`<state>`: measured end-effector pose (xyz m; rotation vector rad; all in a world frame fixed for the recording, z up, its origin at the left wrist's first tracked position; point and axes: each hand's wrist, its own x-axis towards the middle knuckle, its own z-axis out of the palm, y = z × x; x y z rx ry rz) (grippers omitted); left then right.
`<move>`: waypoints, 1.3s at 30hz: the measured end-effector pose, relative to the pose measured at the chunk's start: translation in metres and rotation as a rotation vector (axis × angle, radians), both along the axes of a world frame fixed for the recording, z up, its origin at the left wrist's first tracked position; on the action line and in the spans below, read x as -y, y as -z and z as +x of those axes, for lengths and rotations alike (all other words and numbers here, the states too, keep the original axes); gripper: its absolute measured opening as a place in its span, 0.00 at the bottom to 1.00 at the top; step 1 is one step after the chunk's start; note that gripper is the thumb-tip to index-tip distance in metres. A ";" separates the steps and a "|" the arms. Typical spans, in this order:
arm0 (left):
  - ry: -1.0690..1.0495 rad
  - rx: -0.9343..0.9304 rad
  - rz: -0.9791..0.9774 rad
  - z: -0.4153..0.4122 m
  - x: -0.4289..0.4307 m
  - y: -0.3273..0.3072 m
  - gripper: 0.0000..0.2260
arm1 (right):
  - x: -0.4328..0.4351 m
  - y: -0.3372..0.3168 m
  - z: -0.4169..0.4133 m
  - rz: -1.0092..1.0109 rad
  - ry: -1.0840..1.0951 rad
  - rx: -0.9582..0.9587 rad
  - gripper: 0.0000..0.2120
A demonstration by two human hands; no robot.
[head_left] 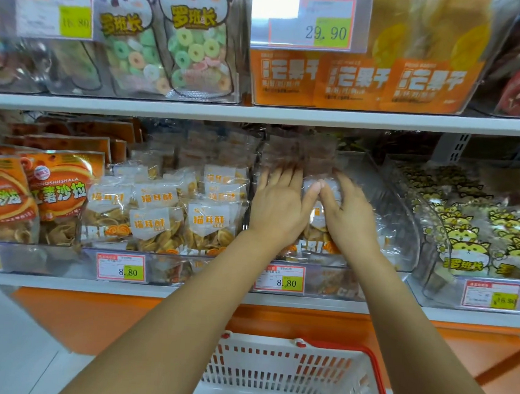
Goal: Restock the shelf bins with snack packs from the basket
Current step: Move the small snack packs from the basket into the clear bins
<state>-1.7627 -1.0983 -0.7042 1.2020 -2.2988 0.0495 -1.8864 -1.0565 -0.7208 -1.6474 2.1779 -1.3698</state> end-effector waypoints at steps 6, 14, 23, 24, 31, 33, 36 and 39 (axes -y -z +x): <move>-0.009 0.029 -0.009 0.034 -0.022 -0.026 0.27 | -0.009 -0.013 0.001 0.071 -0.005 -0.029 0.30; 0.051 -0.143 -0.171 0.086 -0.032 -0.054 0.21 | -0.015 -0.033 0.026 0.056 0.109 -0.292 0.28; -0.223 0.140 -0.058 0.105 -0.024 -0.007 0.37 | -0.023 -0.013 0.032 -0.004 0.099 -0.247 0.27; -0.213 0.163 -0.054 0.103 -0.020 -0.005 0.38 | -0.023 -0.012 0.032 0.006 0.101 -0.265 0.27; -0.209 0.210 -0.031 0.096 0.004 -0.006 0.40 | -0.005 -0.029 0.021 0.159 0.131 -0.465 0.28; -0.184 0.198 -0.024 0.098 0.003 -0.004 0.38 | 0.001 -0.034 0.018 0.233 0.100 -0.493 0.25; -0.146 0.169 -0.066 0.102 -0.002 0.005 0.35 | 0.003 -0.035 0.017 0.294 0.054 -0.516 0.22; -0.118 0.162 -0.099 0.106 -0.011 0.009 0.33 | 0.002 -0.028 0.019 0.244 0.067 -0.545 0.23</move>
